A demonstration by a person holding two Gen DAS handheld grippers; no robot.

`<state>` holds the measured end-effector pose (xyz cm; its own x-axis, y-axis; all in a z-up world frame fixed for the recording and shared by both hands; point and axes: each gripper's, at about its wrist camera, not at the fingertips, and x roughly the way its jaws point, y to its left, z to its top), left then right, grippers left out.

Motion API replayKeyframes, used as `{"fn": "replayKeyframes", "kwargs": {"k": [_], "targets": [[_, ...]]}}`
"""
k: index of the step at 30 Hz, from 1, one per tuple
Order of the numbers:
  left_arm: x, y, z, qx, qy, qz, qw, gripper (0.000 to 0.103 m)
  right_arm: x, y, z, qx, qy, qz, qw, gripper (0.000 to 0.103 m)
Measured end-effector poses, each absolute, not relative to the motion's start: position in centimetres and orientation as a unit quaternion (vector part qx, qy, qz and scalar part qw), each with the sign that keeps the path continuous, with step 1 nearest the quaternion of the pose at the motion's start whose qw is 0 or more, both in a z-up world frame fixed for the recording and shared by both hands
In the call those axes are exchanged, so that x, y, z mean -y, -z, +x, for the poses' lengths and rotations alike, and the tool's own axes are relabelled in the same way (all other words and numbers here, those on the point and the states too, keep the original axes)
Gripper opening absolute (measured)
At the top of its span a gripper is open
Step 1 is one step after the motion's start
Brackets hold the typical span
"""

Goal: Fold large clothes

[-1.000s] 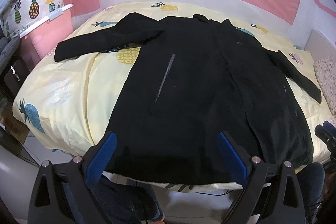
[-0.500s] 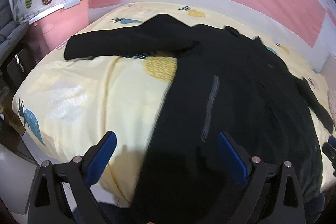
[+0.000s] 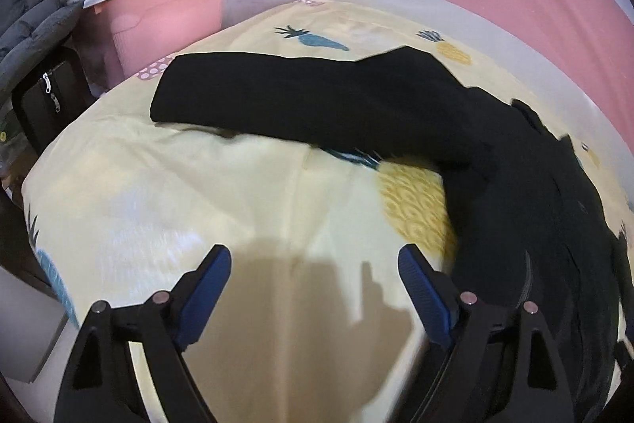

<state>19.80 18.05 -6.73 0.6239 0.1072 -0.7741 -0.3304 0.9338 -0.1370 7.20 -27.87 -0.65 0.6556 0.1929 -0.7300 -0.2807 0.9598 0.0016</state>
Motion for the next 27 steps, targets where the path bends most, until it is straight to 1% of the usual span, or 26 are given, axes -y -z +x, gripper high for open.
{"fn": "replayKeyframes", "kwargs": {"k": [8, 16, 19, 20, 21, 22, 23, 24, 26, 27], "targets": [[-23.0, 8.1, 24.7, -0.402, -0.16, -0.17, 0.885, 0.086, 27.7, 1.8, 10.4, -0.402, -0.138, -0.057, 0.903, 0.081], [-28.8, 10.9, 29.0, -0.398, -0.201, -0.23, 0.865, 0.081, 28.9, 2.8, 12.1, -0.41, -0.128, -0.053, 0.901, 0.081], [-29.9, 11.7, 30.0, -0.389, -0.213, -0.231, 0.866, 0.077, 29.4, 3.2, 12.4, -0.415, -0.123, -0.047, 0.9, 0.081], [-29.9, 11.7, 30.4, -0.386, -0.216, -0.221, 0.869, 0.072, 29.6, 3.3, 12.5, -0.416, -0.122, -0.046, 0.9, 0.081], [-29.9, 11.7, 30.8, -0.384, -0.219, -0.212, 0.872, 0.063, 29.7, 3.4, 12.5, -0.417, -0.121, -0.045, 0.9, 0.081], [-29.8, 11.7, 31.1, -0.383, -0.216, -0.209, 0.873, 0.056, 29.8, 3.4, 12.6, -0.417, -0.12, -0.044, 0.9, 0.081], [-29.7, 11.6, 31.3, -0.383, -0.214, -0.205, 0.875, 0.046, 30.0, 3.5, 12.6, -0.417, -0.118, -0.042, 0.9, 0.081], [-29.4, 11.2, 31.6, -0.383, -0.218, -0.193, 0.877, 0.033, 30.1, 3.5, 12.6, -0.418, -0.117, -0.041, 0.9, 0.081], [-28.9, 10.1, 32.0, -0.379, -0.218, -0.17, 0.883, 0.022, 30.5, 3.4, 12.3, -0.417, -0.115, -0.036, 0.901, 0.081], [-28.6, 9.4, 32.0, -0.375, -0.217, -0.162, 0.886, 0.019, 30.7, 3.3, 12.2, -0.417, -0.113, -0.036, 0.901, 0.081]]}}
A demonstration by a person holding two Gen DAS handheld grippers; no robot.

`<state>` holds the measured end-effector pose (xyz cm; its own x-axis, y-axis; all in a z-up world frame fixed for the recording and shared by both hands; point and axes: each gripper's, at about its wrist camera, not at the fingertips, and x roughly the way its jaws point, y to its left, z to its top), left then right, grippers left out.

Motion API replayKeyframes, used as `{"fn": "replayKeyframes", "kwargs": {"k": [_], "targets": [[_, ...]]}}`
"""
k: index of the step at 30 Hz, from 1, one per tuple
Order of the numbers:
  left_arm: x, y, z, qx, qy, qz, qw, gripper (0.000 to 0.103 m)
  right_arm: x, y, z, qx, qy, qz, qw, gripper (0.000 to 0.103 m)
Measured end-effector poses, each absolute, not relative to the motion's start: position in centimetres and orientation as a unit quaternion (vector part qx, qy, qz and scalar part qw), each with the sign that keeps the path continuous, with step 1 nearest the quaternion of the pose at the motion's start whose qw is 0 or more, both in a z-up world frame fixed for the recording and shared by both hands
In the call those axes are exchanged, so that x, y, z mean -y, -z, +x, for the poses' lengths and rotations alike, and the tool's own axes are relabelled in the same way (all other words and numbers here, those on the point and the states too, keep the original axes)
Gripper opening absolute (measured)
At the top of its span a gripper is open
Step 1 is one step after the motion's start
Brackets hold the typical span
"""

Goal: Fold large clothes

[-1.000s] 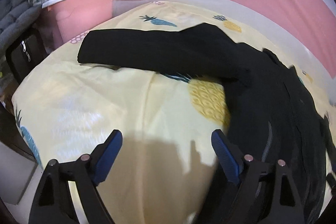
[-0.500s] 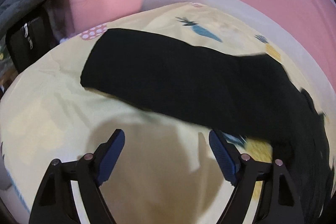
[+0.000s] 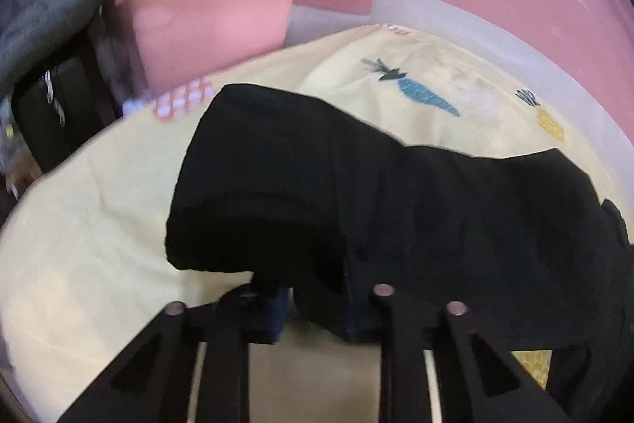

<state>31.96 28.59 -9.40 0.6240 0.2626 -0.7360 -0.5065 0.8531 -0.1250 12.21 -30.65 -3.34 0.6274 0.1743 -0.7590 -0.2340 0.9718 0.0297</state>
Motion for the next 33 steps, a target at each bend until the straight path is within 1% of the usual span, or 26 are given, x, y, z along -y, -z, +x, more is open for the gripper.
{"fn": "replayKeyframes", "kwargs": {"k": [4, 7, 13, 18, 22, 25, 28, 33], "targets": [[-26.8, 5.4, 31.5, -0.35, -0.193, -0.145, 0.905, 0.016, 31.4, 2.9, 11.4, -0.413, -0.111, -0.035, 0.903, 0.081], [-24.4, 1.2, 30.9, -0.32, -0.164, -0.123, 0.925, 0.016, 32.2, 2.4, 10.3, -0.407, -0.106, -0.031, 0.907, 0.081], [-16.1, -7.7, 29.9, -0.258, -0.078, -0.07, 0.96, 0.015, 34.4, 1.2, 8.7, -0.393, -0.09, -0.009, 0.915, 0.081], [-7.6, -11.6, 30.5, -0.239, 0.011, -0.044, 0.97, 0.014, 36.6, 0.4, 7.5, -0.385, -0.07, 0.007, 0.92, 0.081], [0.1, -11.0, 31.3, -0.25, 0.086, -0.027, 0.964, 0.014, 38.6, 0.3, 6.6, -0.384, -0.049, 0.016, 0.922, 0.081], [5.6, -8.6, 32.4, -0.273, 0.138, -0.017, 0.952, 0.013, 40.5, 0.4, 6.3, -0.387, -0.03, 0.024, 0.921, 0.081], [11.0, -5.0, 33.7, -0.305, 0.18, -0.006, 0.935, 0.013, 41.9, 0.8, 6.4, -0.393, -0.014, 0.031, 0.919, 0.081], [17.4, 1.6, 35.3, -0.369, 0.231, -0.009, 0.9, 0.013, 44.0, 2.0, 7.0, -0.408, 0.004, 0.044, 0.912, 0.081]]}}
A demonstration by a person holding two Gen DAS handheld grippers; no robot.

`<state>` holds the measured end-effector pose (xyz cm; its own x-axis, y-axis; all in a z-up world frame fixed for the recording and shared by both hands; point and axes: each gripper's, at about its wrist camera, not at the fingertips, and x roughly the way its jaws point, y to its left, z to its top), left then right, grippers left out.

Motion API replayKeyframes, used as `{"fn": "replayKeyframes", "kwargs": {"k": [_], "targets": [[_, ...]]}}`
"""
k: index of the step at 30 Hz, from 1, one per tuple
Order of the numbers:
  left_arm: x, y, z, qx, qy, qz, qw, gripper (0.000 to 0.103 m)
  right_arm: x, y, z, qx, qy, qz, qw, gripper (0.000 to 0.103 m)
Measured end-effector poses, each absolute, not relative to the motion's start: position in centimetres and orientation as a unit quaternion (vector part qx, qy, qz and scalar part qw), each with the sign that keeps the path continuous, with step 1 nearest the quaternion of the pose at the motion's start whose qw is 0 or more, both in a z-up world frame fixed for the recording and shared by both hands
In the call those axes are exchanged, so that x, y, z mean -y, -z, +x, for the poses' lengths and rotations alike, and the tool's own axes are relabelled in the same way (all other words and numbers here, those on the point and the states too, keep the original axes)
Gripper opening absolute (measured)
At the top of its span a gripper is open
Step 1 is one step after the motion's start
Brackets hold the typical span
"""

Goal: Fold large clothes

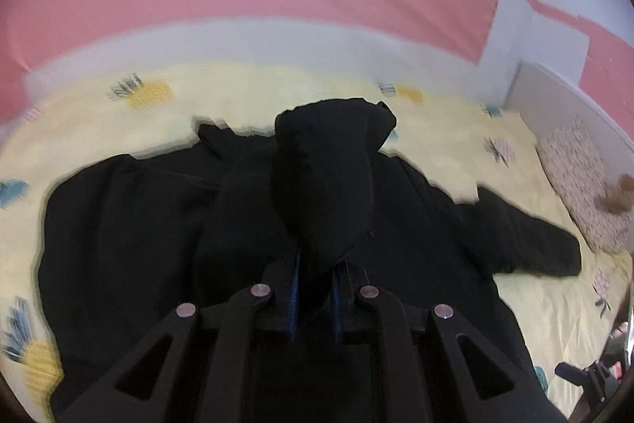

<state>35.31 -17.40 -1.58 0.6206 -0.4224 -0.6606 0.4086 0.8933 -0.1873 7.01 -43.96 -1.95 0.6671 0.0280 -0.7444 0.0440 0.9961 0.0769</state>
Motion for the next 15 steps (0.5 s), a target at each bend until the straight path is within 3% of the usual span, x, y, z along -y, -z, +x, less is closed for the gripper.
{"fn": "replayKeyframes", "kwargs": {"k": [5, 10, 11, 12, 13, 14, 15], "targets": [[20.3, 7.2, 36.0, -0.427, 0.252, -0.012, 0.868, 0.014, 44.8, 2.6, 7.8, -0.417, 0.008, 0.048, 0.908, 0.081], [19.1, 5.9, 35.3, -0.435, 0.276, -0.033, 0.856, 0.019, 45.1, 2.0, 8.6, -0.414, 0.003, 0.051, 0.909, 0.081], [19.0, 5.3, 35.0, -0.432, 0.284, -0.037, 0.855, 0.028, 45.0, 1.7, 8.8, -0.41, 0.001, 0.052, 0.91, 0.081], [18.7, 4.5, 34.7, -0.427, 0.291, -0.04, 0.855, 0.06, 45.0, 1.2, 9.2, -0.404, -0.001, 0.052, 0.913, 0.081], [18.6, 3.8, 34.5, -0.42, 0.304, -0.048, 0.854, 0.084, 44.8, 0.8, 9.6, -0.4, -0.004, 0.054, 0.915, 0.081], [18.0, 3.2, 34.2, -0.41, 0.315, -0.055, 0.854, 0.101, 44.7, 0.6, 9.7, -0.398, -0.005, 0.056, 0.916, 0.081], [17.7, 2.6, 33.9, -0.4, 0.32, -0.055, 0.857, 0.102, 44.6, 0.1, 10.1, -0.393, -0.008, 0.062, 0.917, 0.081]]}}
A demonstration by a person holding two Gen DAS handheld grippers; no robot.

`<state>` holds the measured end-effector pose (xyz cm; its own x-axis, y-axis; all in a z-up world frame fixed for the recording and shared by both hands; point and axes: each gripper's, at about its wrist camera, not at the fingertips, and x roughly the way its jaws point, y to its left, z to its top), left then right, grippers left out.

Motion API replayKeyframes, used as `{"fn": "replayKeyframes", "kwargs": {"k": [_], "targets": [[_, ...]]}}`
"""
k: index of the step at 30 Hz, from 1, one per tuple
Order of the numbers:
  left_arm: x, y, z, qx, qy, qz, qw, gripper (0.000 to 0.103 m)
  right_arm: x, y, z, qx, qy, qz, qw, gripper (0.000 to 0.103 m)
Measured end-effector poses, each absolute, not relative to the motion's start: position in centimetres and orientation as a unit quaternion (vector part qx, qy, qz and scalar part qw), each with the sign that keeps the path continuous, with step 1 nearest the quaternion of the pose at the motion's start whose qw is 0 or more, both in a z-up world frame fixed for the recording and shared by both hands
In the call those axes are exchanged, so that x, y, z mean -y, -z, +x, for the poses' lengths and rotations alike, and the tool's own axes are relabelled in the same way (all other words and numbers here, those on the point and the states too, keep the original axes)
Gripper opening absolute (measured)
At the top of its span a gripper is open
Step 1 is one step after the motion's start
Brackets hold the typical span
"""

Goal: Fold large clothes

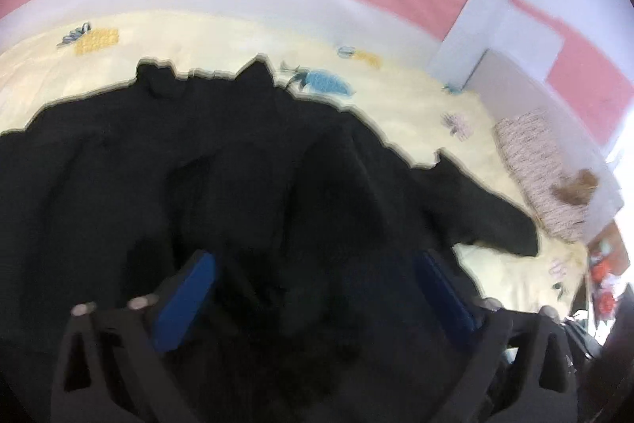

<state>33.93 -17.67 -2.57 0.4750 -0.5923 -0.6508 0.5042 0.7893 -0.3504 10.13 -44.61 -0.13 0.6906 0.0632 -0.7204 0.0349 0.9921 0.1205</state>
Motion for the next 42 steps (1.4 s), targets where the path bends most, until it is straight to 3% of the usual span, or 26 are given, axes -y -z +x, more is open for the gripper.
{"fn": "replayKeyframes", "kwargs": {"k": [5, 10, 12, 16, 18, 19, 20, 22, 26, 35, 40, 42], "targets": [[14.4, 0.1, 33.3, -0.383, 0.306, -0.061, 0.869, 0.102, 43.9, -1.4, 11.6, -0.387, -0.02, 0.073, 0.919, 0.081], [6.3, -1.8, 34.0, -0.337, 0.225, -0.058, 0.913, 0.098, 42.4, -2.2, 15.1, -0.387, -0.042, 0.066, 0.919, 0.081], [3.0, -1.4, 35.1, -0.346, 0.186, -0.062, 0.918, 0.081, 41.3, -1.7, 18.0, -0.396, -0.059, 0.077, 0.913, 0.081], [-2.2, 0.3, 37.5, -0.369, 0.123, -0.073, 0.918, 0.063, 39.5, 0.1, 24.3, -0.416, -0.071, 0.09, 0.902, 0.08], [-3.2, 1.5, 38.5, -0.38, 0.11, -0.075, 0.916, 0.055, 39.1, 1.6, 27.2, -0.433, -0.076, 0.097, 0.893, 0.069], [-3.4, 2.3, 38.9, -0.386, 0.108, -0.078, 0.913, 0.055, 39.0, 2.6, 28.6, -0.448, -0.075, 0.104, 0.885, 0.034], [-3.4, 3.2, 39.5, -0.395, 0.108, -0.079, 0.909, 0.054, 39.3, 4.3, 30.0, -0.472, -0.056, 0.112, 0.873, 0.02], [-2.9, 5.5, 40.5, -0.416, 0.112, -0.072, 0.9, 0.052, 40.3, 5.6, 30.3, -0.477, -0.041, 0.131, 0.868, 0.014], [-2.3, 8.1, 40.6, -0.428, 0.124, -0.056, 0.893, 0.052, 41.9, 6.7, 28.7, -0.482, -0.027, 0.128, 0.866, 0.013], [-3.4, 4.6, 42.4, -0.375, 0.104, -0.066, 0.919, 0.051, 41.5, 0.2, 29.2, -0.398, -0.017, 0.103, 0.911, 0.013], [-1.8, 8.6, 45.0, -0.421, 0.082, -0.04, 0.902, 0.056, 38.5, 5.6, 34.3, -0.48, -0.022, 0.038, 0.876, 0.013], [-1.4, 8.2, 44.9, -0.423, 0.077, -0.032, 0.902, 0.057, 38.8, 5.9, 34.4, -0.472, -0.022, 0.043, 0.88, 0.013]]}}
